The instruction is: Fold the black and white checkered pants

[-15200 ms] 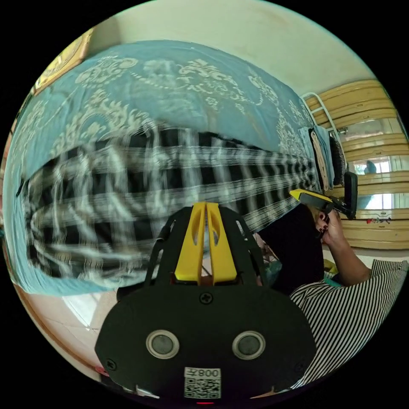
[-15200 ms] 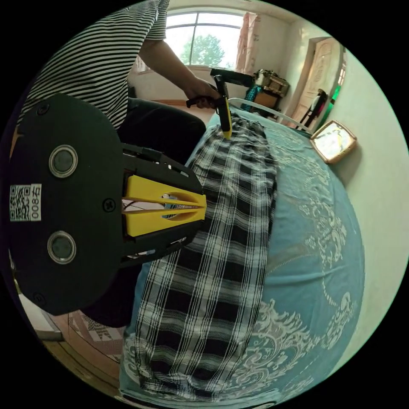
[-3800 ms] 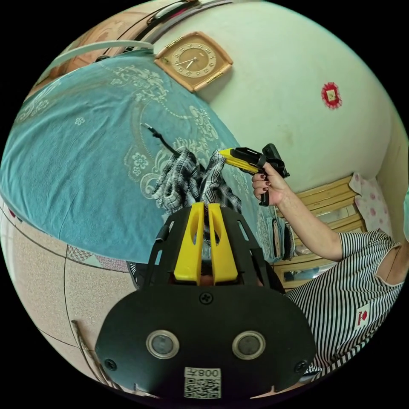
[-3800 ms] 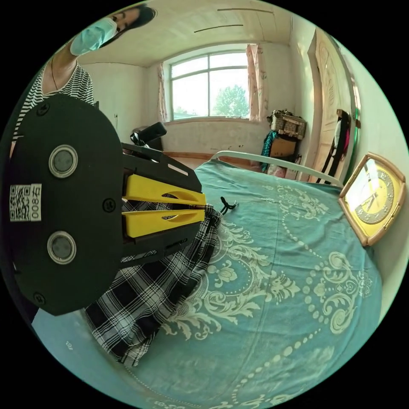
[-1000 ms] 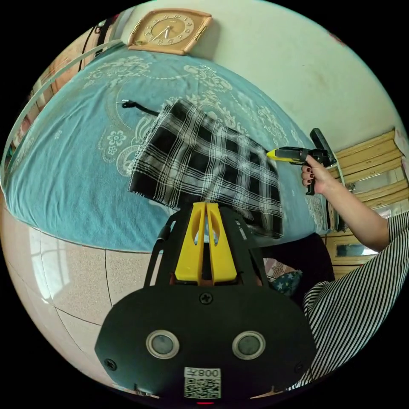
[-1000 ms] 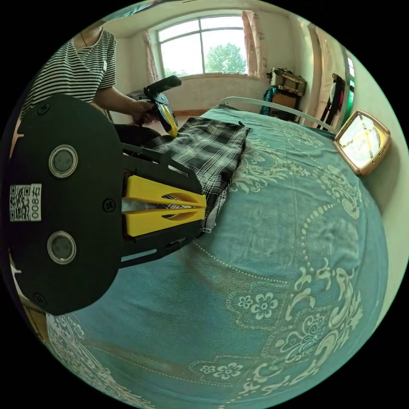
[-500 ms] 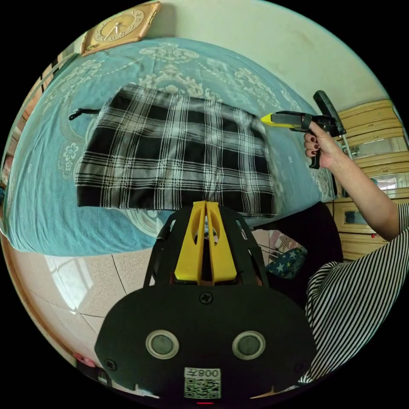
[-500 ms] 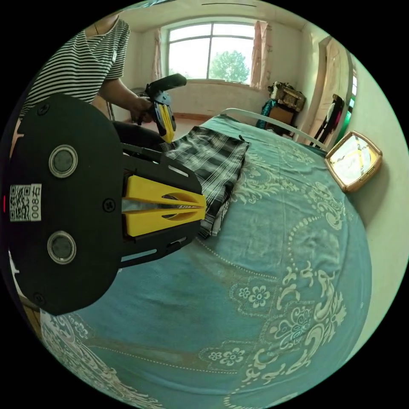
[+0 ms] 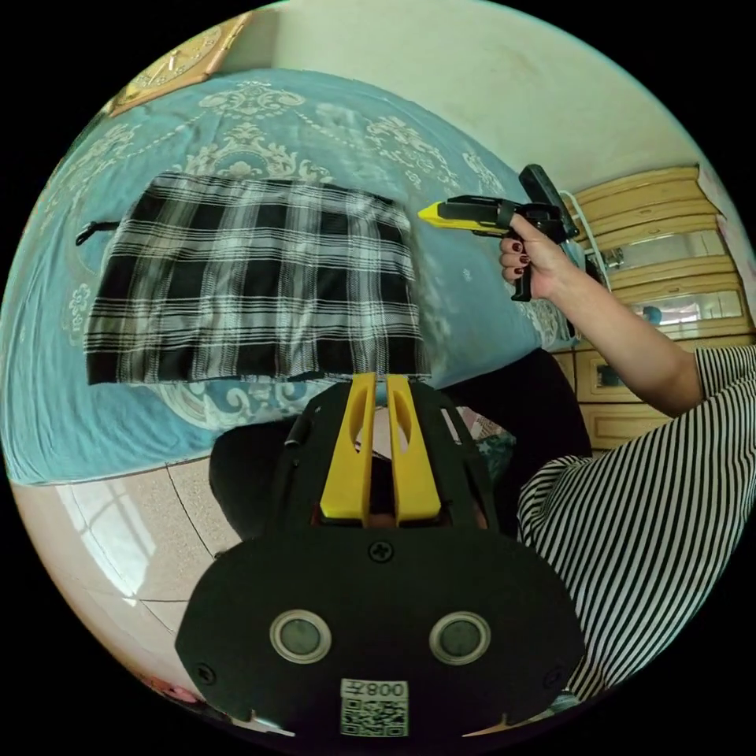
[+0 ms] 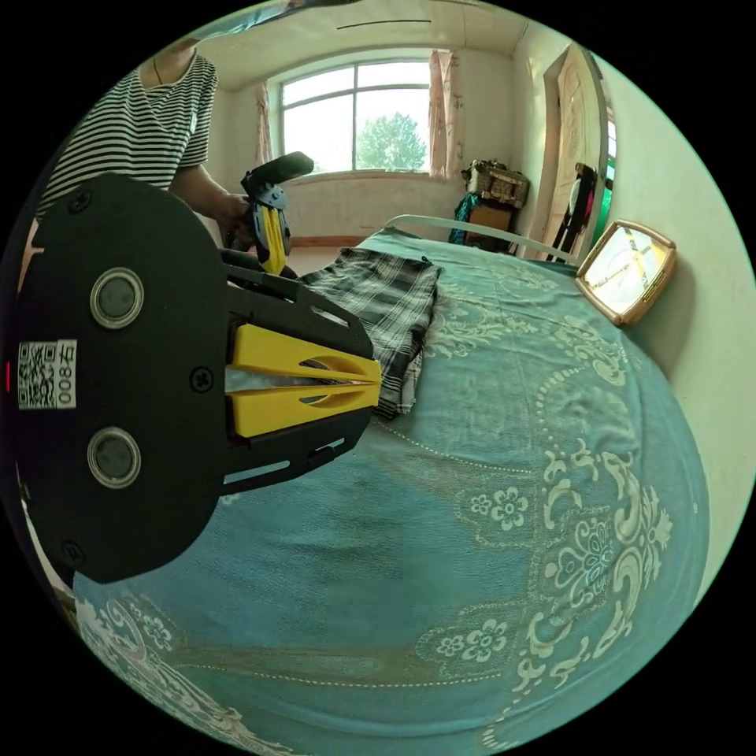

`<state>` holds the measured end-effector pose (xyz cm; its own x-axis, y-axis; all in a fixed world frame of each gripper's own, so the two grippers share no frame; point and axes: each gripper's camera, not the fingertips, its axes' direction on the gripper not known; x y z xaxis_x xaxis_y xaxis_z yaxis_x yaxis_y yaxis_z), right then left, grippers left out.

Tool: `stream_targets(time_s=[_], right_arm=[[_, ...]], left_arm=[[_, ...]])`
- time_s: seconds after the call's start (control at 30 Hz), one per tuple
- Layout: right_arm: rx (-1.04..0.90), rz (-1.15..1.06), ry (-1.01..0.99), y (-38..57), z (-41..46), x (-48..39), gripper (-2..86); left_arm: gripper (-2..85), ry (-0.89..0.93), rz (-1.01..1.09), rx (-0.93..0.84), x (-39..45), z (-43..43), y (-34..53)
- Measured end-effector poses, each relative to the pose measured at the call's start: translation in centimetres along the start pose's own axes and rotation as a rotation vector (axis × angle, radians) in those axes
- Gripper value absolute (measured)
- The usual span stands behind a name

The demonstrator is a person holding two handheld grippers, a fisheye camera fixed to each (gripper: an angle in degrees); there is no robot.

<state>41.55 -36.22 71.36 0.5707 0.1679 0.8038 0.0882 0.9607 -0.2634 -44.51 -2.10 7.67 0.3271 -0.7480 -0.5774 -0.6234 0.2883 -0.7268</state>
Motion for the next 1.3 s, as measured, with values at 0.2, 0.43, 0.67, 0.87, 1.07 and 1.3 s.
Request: stream_targets(time_s=[0.2, 0.43, 0.67, 0.87, 1.07, 1.3], right_arm=[[-0.059, 0.057, -0.176, 6.1, -0.7, 2.1, 0.3], [-0.188, 0.144, -0.36, 11.0, 1.5, 3.5, 3.5], [-0.238, 0.169, -0.455, 12.4, 2.6, 3.5, 7.9], [-0.236, 0.22, -0.539, 13.1, 3.4, 3.3, 9.4], [-0.247, 0.244, -0.583, 13.8, 4.6, 2.1, 5.0], [-0.215, 0.194, -0.572, 14.0, 3.4, -0.8, 2.0]], left_arm=[[5.5, 0.069, 0.0, -0.097, 0.8, 3.3, -1.7], [3.2, 0.222, -0.189, -0.032, -2.0, 5.5, -1.0], [0.6, 0.256, -0.186, 0.027, -3.4, 4.9, 0.5], [0.4, 0.28, -0.175, 0.059, -4.8, 4.5, 1.9], [0.7, 0.31, -0.195, 0.111, -6.9, 3.4, 3.8], [2.7, 0.382, -0.341, 0.293, -12.1, 0.1, 8.3]])
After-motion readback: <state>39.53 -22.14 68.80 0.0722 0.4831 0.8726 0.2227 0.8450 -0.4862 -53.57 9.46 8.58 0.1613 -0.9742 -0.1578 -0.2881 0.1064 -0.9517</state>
